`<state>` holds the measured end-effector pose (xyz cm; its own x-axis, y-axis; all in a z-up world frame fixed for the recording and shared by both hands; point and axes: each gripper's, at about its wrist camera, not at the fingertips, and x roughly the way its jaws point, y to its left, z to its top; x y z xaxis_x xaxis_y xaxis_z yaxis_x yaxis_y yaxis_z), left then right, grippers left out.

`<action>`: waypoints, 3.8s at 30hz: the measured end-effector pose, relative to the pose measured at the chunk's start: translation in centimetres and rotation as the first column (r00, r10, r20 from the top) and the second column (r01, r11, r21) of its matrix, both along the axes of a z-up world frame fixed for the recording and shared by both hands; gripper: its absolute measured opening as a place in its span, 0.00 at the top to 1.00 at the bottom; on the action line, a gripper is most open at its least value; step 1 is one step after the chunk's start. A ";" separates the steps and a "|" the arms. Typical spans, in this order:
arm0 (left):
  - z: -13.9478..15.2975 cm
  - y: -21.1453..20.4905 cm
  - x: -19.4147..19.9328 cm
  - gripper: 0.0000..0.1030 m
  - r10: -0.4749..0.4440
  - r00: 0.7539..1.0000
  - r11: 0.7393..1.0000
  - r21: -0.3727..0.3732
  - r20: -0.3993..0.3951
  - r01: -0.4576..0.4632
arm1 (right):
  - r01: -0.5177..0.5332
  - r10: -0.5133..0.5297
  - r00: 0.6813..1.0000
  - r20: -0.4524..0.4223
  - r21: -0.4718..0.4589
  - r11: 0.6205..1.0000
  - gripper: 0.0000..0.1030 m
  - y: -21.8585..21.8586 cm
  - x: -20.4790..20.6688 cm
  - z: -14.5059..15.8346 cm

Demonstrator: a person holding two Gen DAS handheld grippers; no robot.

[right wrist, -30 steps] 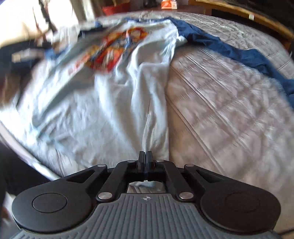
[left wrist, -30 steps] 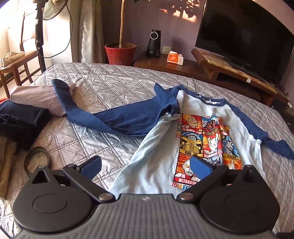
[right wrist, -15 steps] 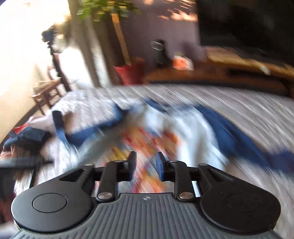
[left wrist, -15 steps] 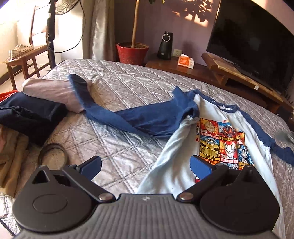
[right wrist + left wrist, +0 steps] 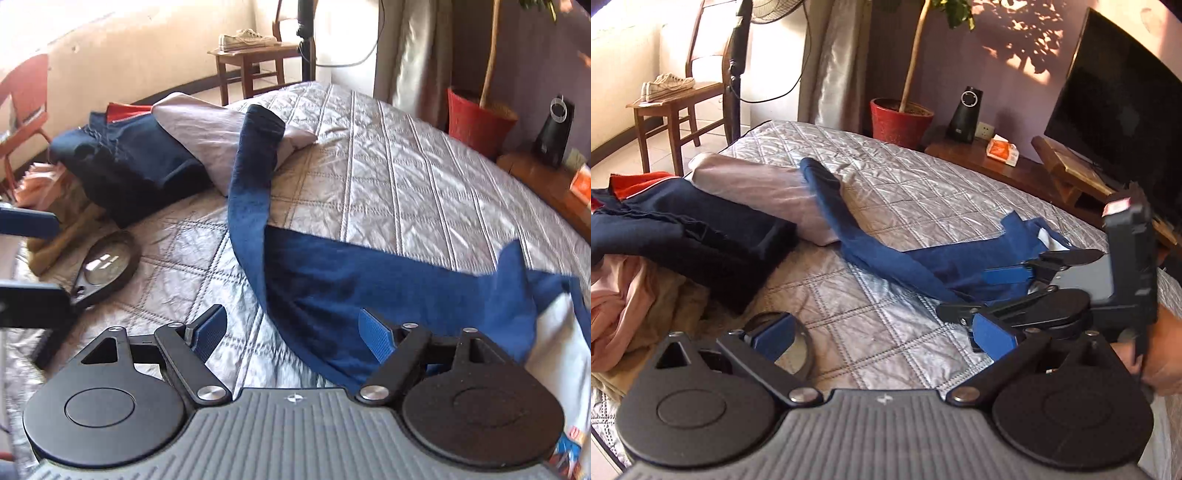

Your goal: Fold clothes

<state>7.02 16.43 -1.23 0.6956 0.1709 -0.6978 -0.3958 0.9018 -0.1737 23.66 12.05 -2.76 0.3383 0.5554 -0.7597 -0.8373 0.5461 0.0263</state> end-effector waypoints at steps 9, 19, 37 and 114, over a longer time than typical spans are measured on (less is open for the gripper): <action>0.7 1.2 -1.4 0.01 0.027 1.000 1.000 -0.009 -0.006 -0.027 | 0.092 -0.052 0.989 -0.136 0.305 0.948 0.93 6.5 3.4 3.0; 2.2 -0.6 -3.1 0.01 -0.045 0.999 0.999 -0.022 -0.001 0.045 | 0.346 -0.307 0.935 -0.176 0.274 0.897 0.56 -4.4 -2.7 7.8; 14.0 -17.5 -14.1 0.01 -0.430 0.898 0.885 0.152 -0.092 0.439 | 0.901 -0.910 0.415 0.002 0.139 0.411 0.02 -25.5 -32.5 18.4; 14.2 -17.5 -13.7 0.01 -0.300 0.944 0.943 0.105 -0.140 0.316 | 0.752 -0.800 0.589 0.118 0.283 0.595 0.00 -30.4 -24.6 24.0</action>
